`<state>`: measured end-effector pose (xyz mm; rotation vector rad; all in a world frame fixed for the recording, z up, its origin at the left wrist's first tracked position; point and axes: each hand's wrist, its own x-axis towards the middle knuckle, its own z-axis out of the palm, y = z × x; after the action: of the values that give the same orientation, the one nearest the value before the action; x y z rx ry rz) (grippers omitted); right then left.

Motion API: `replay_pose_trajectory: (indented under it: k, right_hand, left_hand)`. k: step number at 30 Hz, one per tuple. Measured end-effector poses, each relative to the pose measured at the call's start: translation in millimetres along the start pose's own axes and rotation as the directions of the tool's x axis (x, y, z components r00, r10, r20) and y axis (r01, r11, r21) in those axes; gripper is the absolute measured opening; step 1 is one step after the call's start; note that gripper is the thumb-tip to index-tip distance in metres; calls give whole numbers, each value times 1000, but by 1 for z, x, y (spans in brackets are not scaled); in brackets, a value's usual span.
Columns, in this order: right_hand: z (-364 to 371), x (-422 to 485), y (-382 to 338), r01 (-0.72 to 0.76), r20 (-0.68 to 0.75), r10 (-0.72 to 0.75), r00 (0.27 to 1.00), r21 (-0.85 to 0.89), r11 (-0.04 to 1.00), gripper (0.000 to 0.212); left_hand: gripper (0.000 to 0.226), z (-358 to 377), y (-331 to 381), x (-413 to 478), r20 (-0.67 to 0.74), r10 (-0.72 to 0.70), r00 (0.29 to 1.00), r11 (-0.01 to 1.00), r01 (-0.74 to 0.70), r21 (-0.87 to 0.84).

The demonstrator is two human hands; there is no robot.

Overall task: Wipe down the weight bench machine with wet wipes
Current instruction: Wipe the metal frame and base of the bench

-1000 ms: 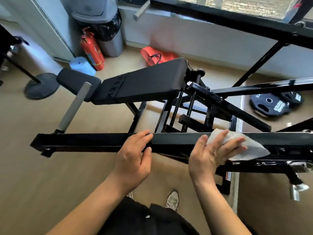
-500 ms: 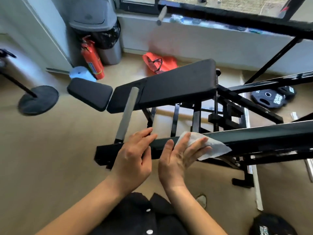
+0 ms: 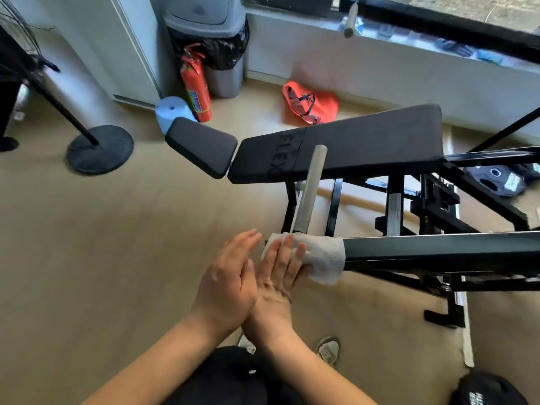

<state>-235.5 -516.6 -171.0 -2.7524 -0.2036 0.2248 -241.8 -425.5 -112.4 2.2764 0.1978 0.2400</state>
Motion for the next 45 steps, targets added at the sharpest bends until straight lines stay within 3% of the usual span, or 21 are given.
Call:
replay_pose_trajectory:
  k: [4, 7, 13, 15, 19, 21, 26, 28, 30, 33, 36, 39, 41, 43, 45]
  right_hand:
    - [-15, 0, 11, 23, 3, -23, 1000, 31, 999, 73]
    - [-43, 10, 57, -107, -101, 109, 989, 25, 994, 61]
    - [-70, 28, 95, -238, -134, 249, 959, 91, 967, 68]
    - [-59, 20, 74, -193, -88, 203, 975, 112, 975, 75]
    - [-30, -9, 35, 130, -34, -130, 991, -1, 992, 74]
    - [-39, -5, 45, 159, -3, -159, 987, -2, 987, 75]
    - [-80, 21, 114, -95, -118, 99, 988, 36, 995, 73]
    - [-84, 19, 116, -74, -132, 79, 988, 48, 996, 76]
    - [-83, 10, 106, 24, -136, -8, 991, 123, 992, 70]
    - [-94, -7, 101, 121, -128, -74, 989, 412, 903, 64]
    - [-118, -14, 114, 29, -23, -18, 1000, 703, 710, 69]
    - [-136, -9, 139, 10, -23, 17, 1000, 827, 563, 72]
    - [-151, -6, 163, 0, -53, 91, 994, 861, 508, 62]
    - [-170, -3, 192, -12, -122, 214, 969, 846, 533, 49]
    - [-189, 2, 224, -29, -182, 306, 935, 819, 574, 49]
  left_hand:
    - [51, -13, -9, 0, 1, -5, 1000, 1000, 5, -18]
    - [54, -12, -8, -2, 37, 25, 999, 999, -23, -43]
    - [57, -1, -2, -9, 80, 53, 995, 995, -46, -84]
    - [54, 3, 0, -8, 89, 53, 995, 997, -47, -66]
    - [59, 7, 2, -7, 166, -30, 986, 999, 35, -31]
    - [59, 7, 2, -8, 171, -35, 985, 999, 37, -13]
    - [51, 15, 3, -10, 190, -16, 982, 1000, 16, -1]
    - [49, 22, 10, -9, 219, 17, 976, 1000, -17, -3]
    - [49, 29, 20, -5, 229, 56, 972, 998, -56, -9]
    - [49, 44, 44, 2, 260, 144, 955, 989, -146, -11]
    - [49, 66, 72, 14, 300, 240, 923, 968, -252, 3]
    - [54, 105, 97, 32, 395, 317, 862, 925, -373, 71]
    - [57, 130, 114, 36, 488, 246, 838, 899, -385, 207]
    - [70, 150, 130, 31, 510, 120, 852, 831, -367, 417]
    - [75, 166, 146, 30, 477, 66, 876, 776, -346, 528]
